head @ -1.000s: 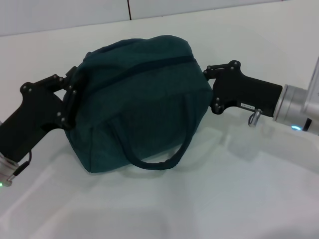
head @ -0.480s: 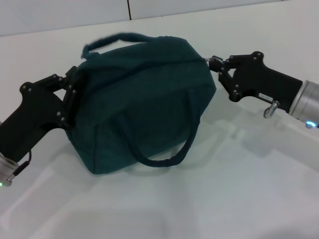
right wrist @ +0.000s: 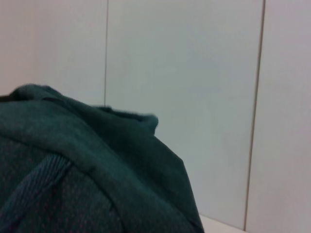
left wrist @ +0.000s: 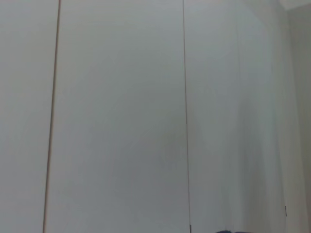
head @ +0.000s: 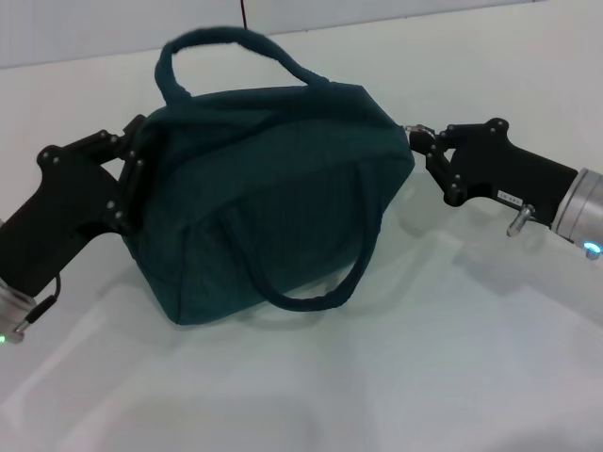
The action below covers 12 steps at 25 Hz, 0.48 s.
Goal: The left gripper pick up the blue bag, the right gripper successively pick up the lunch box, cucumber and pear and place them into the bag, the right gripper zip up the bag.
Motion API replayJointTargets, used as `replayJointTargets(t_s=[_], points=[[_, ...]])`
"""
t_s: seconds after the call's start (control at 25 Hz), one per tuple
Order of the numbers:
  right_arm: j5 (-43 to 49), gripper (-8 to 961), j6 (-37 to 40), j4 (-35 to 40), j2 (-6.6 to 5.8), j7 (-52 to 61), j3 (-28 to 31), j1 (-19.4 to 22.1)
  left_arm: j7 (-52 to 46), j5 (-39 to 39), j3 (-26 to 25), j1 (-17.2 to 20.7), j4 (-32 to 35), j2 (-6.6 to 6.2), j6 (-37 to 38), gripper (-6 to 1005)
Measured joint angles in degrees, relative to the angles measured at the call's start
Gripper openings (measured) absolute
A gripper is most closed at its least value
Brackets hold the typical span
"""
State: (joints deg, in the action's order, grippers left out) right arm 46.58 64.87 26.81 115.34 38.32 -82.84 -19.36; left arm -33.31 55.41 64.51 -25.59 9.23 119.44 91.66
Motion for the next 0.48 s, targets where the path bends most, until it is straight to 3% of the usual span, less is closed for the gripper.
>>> replayJointTargets(t_s=[0.48], points=[[-1.8,9,-0.4,-0.7,0.05,1.9,-0.1,-0.9,1.5,-1.9,0.0,-0.4,-0.5,0.5,-0.4,153]])
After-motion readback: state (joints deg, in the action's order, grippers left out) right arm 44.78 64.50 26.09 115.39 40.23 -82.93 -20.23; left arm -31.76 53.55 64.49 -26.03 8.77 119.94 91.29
